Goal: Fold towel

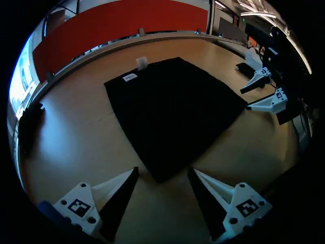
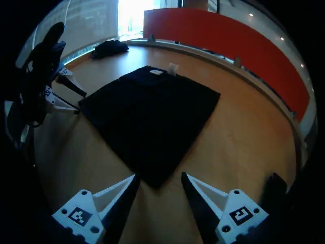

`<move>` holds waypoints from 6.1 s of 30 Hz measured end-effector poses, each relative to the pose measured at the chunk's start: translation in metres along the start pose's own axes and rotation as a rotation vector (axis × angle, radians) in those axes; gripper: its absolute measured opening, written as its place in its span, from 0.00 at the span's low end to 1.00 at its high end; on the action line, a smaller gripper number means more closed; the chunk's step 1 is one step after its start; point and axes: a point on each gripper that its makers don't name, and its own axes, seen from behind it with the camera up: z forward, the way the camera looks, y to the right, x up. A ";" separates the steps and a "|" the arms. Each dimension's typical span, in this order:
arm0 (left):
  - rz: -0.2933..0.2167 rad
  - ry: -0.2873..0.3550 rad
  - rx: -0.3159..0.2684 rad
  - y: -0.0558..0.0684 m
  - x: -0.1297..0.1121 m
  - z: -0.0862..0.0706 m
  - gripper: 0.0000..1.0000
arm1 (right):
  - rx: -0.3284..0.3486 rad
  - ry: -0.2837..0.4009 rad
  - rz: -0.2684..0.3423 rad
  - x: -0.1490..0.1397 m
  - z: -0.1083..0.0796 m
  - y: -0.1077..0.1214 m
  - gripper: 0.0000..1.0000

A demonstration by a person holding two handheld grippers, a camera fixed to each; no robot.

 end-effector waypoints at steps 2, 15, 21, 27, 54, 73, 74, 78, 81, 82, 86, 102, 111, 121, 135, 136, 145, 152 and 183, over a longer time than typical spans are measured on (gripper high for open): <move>-0.002 -0.005 0.005 -0.001 0.000 0.000 0.83 | 0.006 -0.001 0.000 -0.001 0.000 -0.001 0.74; -0.007 -0.017 0.020 -0.001 -0.004 -0.002 0.68 | 0.035 -0.007 0.017 -0.005 -0.001 -0.007 0.55; 0.000 -0.026 0.015 -0.001 -0.005 -0.004 0.60 | 0.034 -0.009 0.025 -0.005 -0.001 -0.006 0.49; 0.012 -0.035 0.010 -0.001 -0.006 -0.005 0.45 | 0.032 -0.012 0.035 -0.005 -0.002 -0.004 0.28; -0.032 -0.049 0.037 -0.005 -0.006 -0.006 0.09 | 0.050 -0.008 0.058 -0.001 -0.007 -0.012 0.12; -0.119 -0.022 0.032 0.007 0.006 -0.038 0.09 | 0.053 0.043 0.061 0.026 -0.040 -0.013 0.12; -0.124 -0.021 0.031 0.008 0.006 -0.041 0.09 | 0.053 0.045 0.059 0.028 -0.043 -0.013 0.12; -0.143 -0.021 0.028 0.012 0.006 -0.052 0.08 | 0.062 0.047 0.057 0.033 -0.055 -0.017 0.12; -0.156 -0.020 0.024 0.016 0.007 -0.061 0.09 | 0.068 0.049 0.056 0.036 -0.064 -0.020 0.12; -0.161 -0.018 0.023 0.017 0.007 -0.065 0.09 | 0.069 0.049 0.055 0.037 -0.067 -0.020 0.12; -0.176 -0.015 0.018 0.021 0.009 -0.076 0.09 | 0.076 0.049 0.050 0.040 -0.078 -0.023 0.12; -0.226 -0.021 -0.007 0.039 0.014 -0.112 0.09 | 0.096 0.057 0.064 0.049 -0.114 -0.034 0.12; -0.255 -0.028 -0.023 0.051 0.012 -0.131 0.08 | 0.111 0.050 0.064 0.048 -0.130 -0.043 0.12; -0.267 -0.031 -0.039 0.058 0.009 -0.145 0.08 | 0.130 0.042 0.084 0.044 -0.144 -0.052 0.12; -0.266 -0.012 -0.028 0.050 0.019 -0.142 0.08 | 0.126 0.043 0.077 0.049 -0.141 -0.050 0.12; -0.266 -0.008 -0.025 0.048 0.022 -0.140 0.08 | 0.123 0.044 0.077 0.050 -0.140 -0.048 0.12; -0.253 0.041 0.012 0.023 0.052 -0.118 0.08 | 0.099 0.039 0.079 0.065 -0.118 -0.026 0.12; -0.239 0.066 0.029 0.004 0.073 -0.093 0.08 | 0.076 0.028 0.067 0.076 -0.096 -0.006 0.12; -0.203 0.018 0.031 -0.033 0.079 -0.011 0.08 | 0.040 -0.060 0.141 0.078 -0.026 0.034 0.12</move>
